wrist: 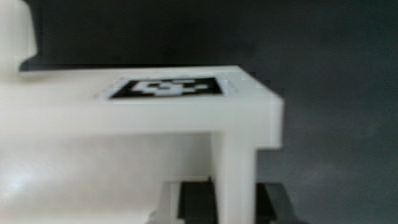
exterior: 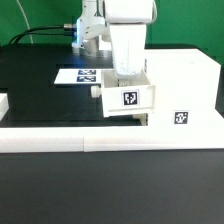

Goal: Assemble drawer

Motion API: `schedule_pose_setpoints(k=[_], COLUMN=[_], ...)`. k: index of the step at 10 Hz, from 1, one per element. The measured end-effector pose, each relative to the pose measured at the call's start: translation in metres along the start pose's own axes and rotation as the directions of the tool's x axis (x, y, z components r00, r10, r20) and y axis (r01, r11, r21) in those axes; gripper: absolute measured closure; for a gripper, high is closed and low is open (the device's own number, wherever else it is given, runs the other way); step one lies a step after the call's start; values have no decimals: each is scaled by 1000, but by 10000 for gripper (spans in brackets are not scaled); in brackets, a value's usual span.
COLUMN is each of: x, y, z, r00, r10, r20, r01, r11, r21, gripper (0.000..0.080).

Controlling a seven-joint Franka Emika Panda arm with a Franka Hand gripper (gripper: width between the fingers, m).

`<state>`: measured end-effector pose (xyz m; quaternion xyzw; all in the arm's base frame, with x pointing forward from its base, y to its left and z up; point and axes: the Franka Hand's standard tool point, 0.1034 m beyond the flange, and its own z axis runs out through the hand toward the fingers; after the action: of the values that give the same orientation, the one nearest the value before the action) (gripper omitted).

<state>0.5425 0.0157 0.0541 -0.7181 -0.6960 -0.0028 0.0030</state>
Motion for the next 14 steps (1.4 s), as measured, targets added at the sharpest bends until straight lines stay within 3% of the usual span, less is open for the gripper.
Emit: schedule_pose_setpoints(k=[3, 5, 9, 10, 13, 14], x=[7, 4, 3, 2, 5, 3], y=[0, -1, 0, 0, -1, -2], z=[0, 0, 0, -1, 0, -1], r00=[999, 1000, 999, 999, 998, 998], r10=[-25, -1, -44, -45, -47, -44], r20=[21, 19, 24, 30, 30, 33], r01=[25, 1, 44, 45, 47, 43], r11=[1000, 1000, 999, 999, 999, 999], r21=[-13, -4, -11, 12, 13, 28], gripper=[760, 760, 758, 758, 758, 758])
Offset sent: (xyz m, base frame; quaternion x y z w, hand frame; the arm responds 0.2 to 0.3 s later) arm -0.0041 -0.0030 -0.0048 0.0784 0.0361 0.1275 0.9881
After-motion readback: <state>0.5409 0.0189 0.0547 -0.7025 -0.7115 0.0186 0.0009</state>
